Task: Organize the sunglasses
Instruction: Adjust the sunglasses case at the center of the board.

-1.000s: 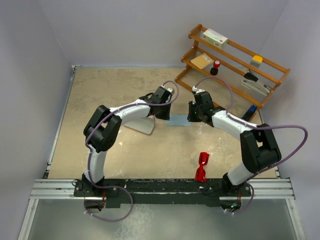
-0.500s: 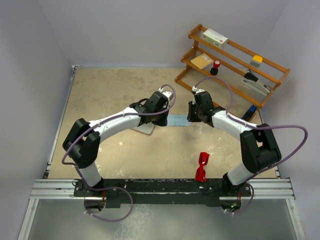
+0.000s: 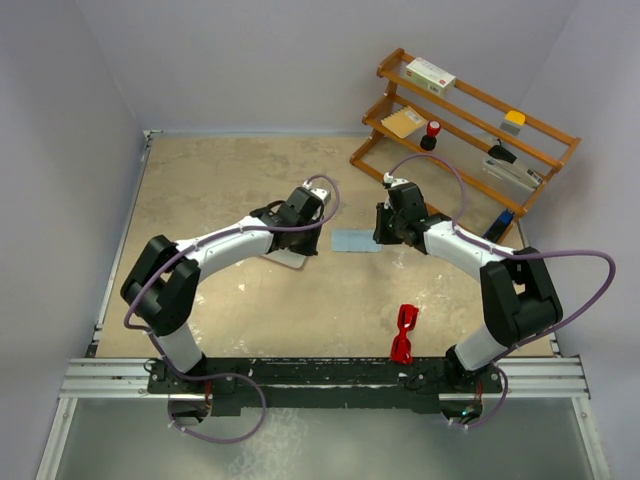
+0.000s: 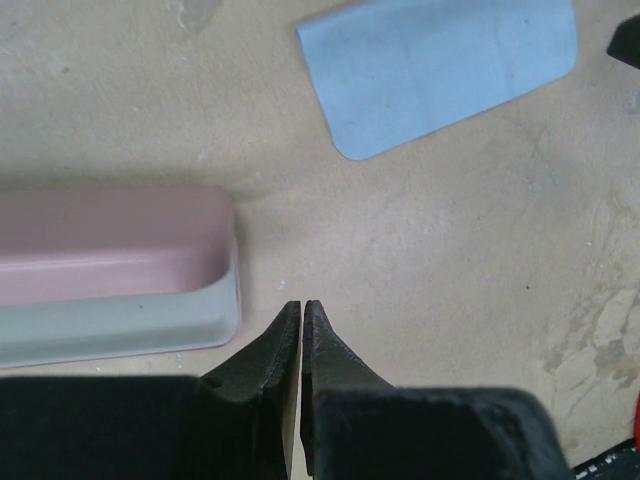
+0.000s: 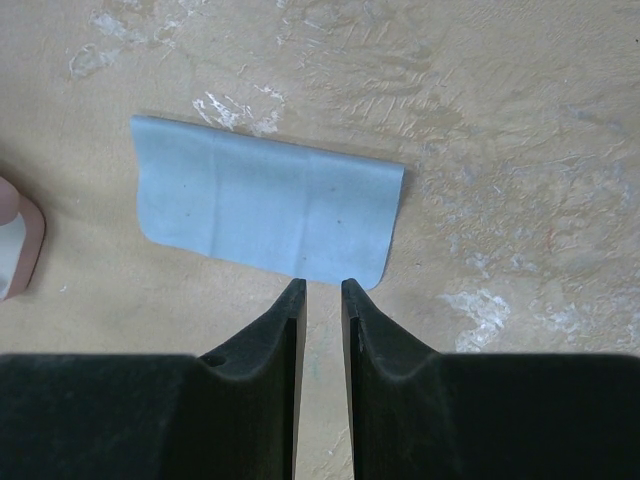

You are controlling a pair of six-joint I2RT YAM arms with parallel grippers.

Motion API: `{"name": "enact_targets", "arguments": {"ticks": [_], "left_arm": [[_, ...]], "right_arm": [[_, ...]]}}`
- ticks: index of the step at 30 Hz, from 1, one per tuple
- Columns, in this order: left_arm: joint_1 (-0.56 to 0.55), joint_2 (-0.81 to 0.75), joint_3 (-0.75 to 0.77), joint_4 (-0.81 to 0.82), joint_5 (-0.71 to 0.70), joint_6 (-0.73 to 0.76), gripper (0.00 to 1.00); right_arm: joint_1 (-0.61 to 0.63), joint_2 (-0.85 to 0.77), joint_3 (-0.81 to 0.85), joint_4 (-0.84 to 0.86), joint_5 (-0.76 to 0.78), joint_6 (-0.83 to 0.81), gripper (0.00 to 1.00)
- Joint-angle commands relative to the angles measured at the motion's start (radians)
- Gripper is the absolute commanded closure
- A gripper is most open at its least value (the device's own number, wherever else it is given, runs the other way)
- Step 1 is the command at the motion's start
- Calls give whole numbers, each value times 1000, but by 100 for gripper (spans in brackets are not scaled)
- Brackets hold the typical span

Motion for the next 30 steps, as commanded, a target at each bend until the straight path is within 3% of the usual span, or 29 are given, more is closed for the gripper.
{"name": "enact_targets", "arguments": {"ticks": [1,19,30], "left_arm": [[48,20,21,51,1,43,100],[107,118,110,64,36,80,100],[92,69,106,45,49,17,98]], "right_arm": [[4,-43,-10,15,0,-4,77],[4,-42,-23,17,6,-2,77],[4,-44,-15,4,28,-8,74]]}}
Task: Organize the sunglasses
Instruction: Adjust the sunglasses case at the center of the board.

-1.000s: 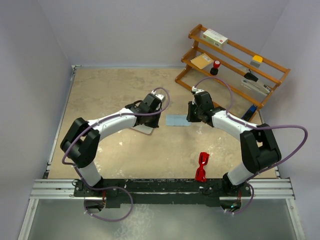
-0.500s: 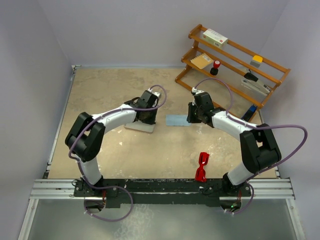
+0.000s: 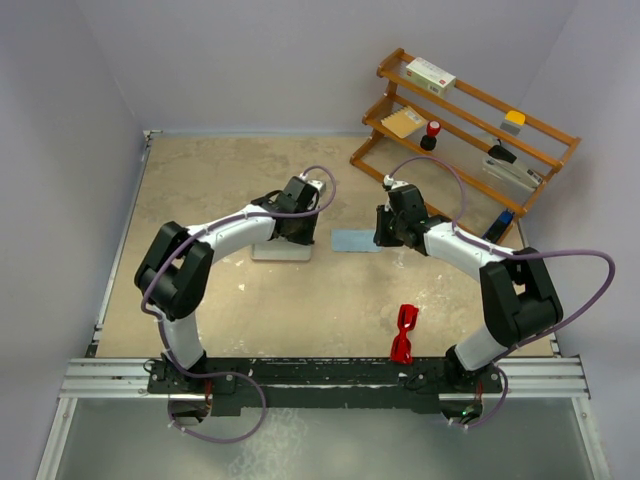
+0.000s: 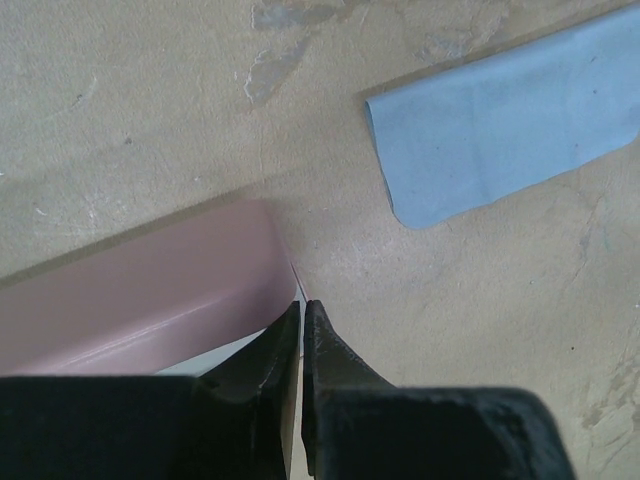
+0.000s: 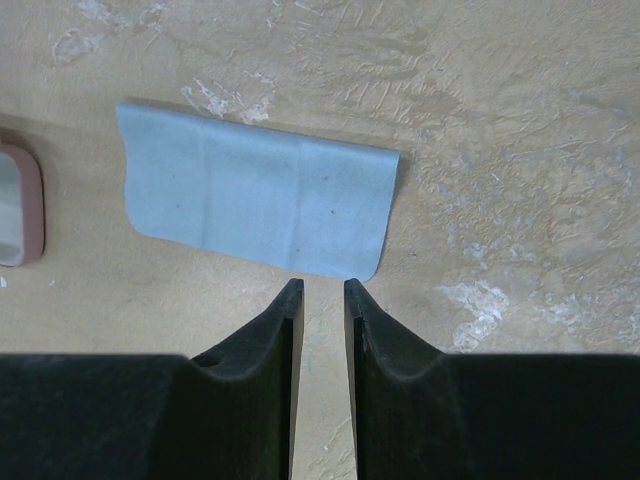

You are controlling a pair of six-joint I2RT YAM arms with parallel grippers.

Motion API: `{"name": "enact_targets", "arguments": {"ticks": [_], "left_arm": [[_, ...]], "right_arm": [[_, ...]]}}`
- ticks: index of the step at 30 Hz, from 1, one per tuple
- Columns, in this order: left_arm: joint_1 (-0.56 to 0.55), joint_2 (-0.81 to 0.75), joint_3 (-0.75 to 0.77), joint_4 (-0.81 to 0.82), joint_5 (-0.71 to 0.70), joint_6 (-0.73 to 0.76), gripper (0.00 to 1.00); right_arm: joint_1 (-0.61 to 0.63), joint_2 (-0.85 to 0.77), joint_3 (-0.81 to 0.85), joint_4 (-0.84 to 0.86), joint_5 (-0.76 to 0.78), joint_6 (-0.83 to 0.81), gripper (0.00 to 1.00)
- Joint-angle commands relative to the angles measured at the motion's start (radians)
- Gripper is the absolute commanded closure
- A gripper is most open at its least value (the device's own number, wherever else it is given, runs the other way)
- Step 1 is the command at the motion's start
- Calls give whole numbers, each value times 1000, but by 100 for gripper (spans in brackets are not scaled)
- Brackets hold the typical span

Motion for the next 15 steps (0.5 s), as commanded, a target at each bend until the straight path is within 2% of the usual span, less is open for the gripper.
{"name": "enact_targets", "arguments": {"ticks": [1,4,8,15], "left_arm": [[-19,-55,33,18,3,-46,96],[-52,-45,59,17,-25,-68,90],[-86,9,109,9,-73,-116,88],[-103,99,166,16,-122,-191,79]], "right_arm": [[4,-44,-2,8,29,-5,74],[4,-45,-6,15,31,-1,69],[5,-32,4,8,32,-4,69],[4,-31,8,-3,53,-6,66]]}}
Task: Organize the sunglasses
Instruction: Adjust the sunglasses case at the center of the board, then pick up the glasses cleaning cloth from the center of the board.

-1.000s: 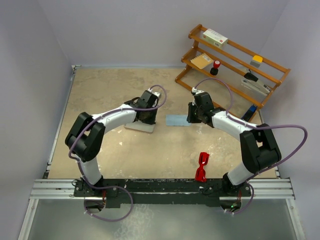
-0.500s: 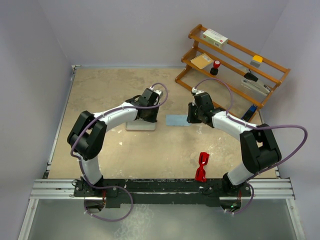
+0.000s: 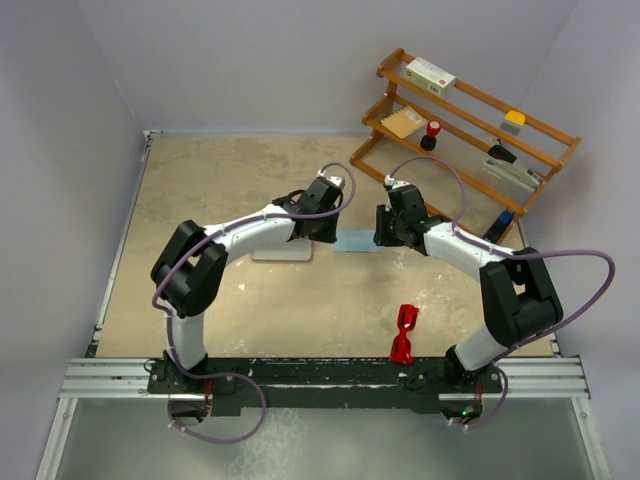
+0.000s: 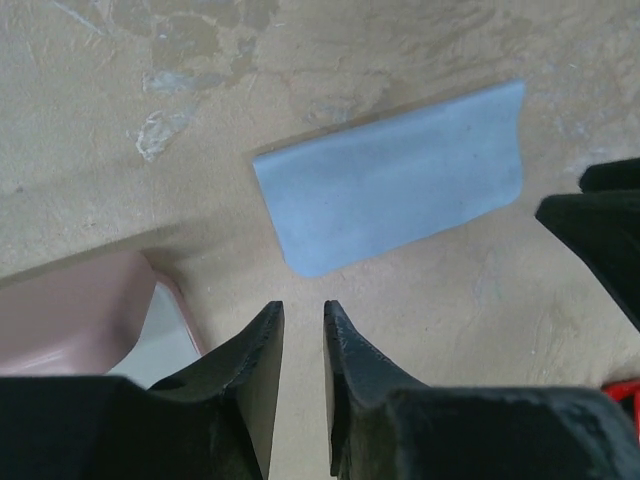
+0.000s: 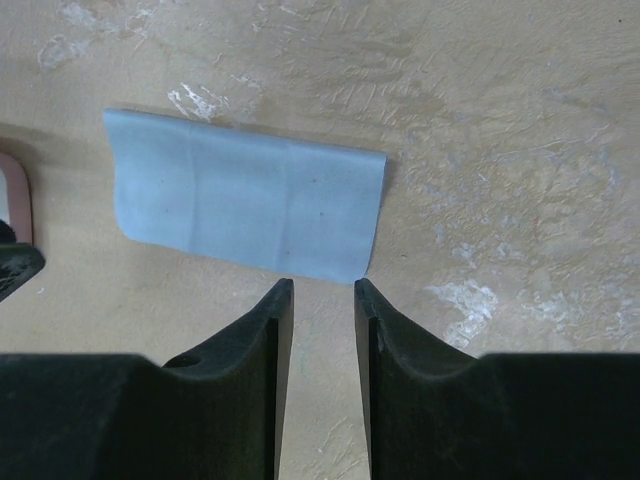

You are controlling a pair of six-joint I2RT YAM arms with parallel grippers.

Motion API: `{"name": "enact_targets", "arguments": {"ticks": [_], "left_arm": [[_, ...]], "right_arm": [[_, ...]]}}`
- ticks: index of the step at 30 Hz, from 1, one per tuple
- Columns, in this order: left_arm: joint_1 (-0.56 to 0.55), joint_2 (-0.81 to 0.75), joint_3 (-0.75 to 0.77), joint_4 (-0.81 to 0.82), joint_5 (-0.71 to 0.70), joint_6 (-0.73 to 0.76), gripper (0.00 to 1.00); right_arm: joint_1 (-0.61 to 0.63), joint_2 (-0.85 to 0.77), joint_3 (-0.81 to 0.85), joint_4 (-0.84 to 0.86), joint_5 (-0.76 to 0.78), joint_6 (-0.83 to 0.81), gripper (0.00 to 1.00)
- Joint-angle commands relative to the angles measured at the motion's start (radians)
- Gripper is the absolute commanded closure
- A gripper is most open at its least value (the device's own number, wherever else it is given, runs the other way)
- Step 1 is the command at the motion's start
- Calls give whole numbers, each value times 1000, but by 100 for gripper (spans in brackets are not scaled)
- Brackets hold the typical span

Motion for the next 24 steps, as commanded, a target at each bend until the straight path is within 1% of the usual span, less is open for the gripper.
{"name": "enact_targets", "arguments": {"ticks": [1,3,5,14,24], "left_arm": [[3,56,50,14,-57,-73,79],[2,78,59,12,-61,-88,78],[2,95,69,5,-66,-95,75],[-1,142,104,4,-80,-109,72],[0,180,130,-4,-71,-123,71]], "right_arm": [[4,-32,8,-2,37,-5,65],[4,-32,6,-4,38,-7,65],[4,-35,3,-4,39,-6,64],[4,-42,-6,-1,39,-7,64],[4,-46,-11,4,40,-7,64]]}}
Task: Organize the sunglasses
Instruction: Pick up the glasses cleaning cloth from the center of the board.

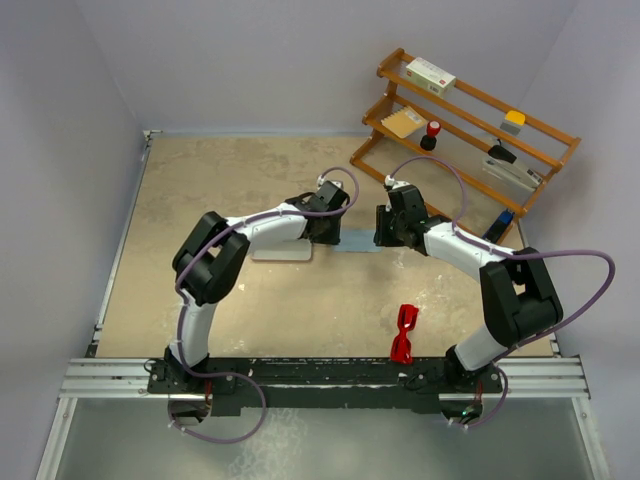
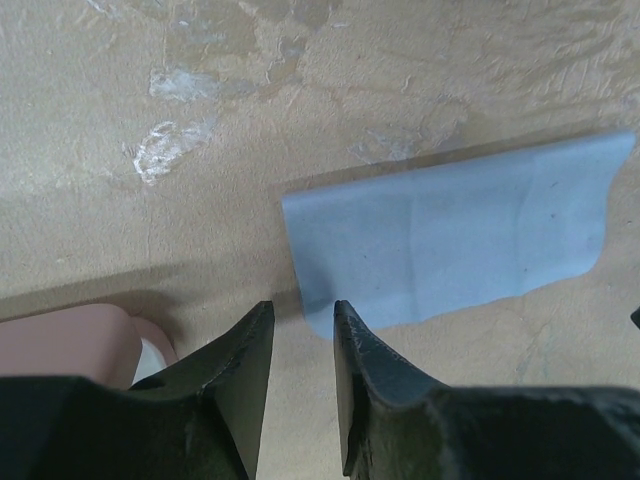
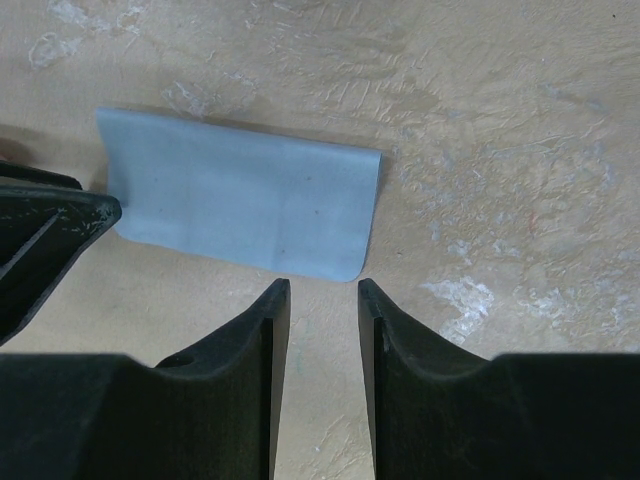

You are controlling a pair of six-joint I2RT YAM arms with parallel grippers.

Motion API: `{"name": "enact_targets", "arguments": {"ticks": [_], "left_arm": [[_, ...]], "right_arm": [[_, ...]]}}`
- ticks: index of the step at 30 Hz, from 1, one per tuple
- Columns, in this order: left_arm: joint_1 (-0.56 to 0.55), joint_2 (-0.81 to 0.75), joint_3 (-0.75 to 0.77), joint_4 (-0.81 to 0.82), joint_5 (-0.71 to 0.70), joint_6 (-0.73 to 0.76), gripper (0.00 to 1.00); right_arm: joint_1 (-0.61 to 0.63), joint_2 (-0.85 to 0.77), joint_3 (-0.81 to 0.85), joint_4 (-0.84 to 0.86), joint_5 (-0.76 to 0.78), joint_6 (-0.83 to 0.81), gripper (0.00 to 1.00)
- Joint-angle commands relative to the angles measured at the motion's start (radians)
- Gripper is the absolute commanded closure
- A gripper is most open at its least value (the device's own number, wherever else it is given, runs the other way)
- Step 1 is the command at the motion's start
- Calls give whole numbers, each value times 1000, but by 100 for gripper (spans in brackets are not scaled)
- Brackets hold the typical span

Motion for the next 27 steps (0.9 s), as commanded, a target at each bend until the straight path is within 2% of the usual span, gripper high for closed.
{"name": "enact_targets", "arguments": {"ticks": [1,20,27], "left_arm": [[0,14,49,6,-8,-22,71],[-9,42,63,-7,21,-35,71],[-12,49,64,-10,27,-35,75]], "right_arm": [[4,-46,-12,12,25,-7,64],[4,-55,-41,23,33,-1,64],[4,-57,-45,23,35,-2,64]]}}
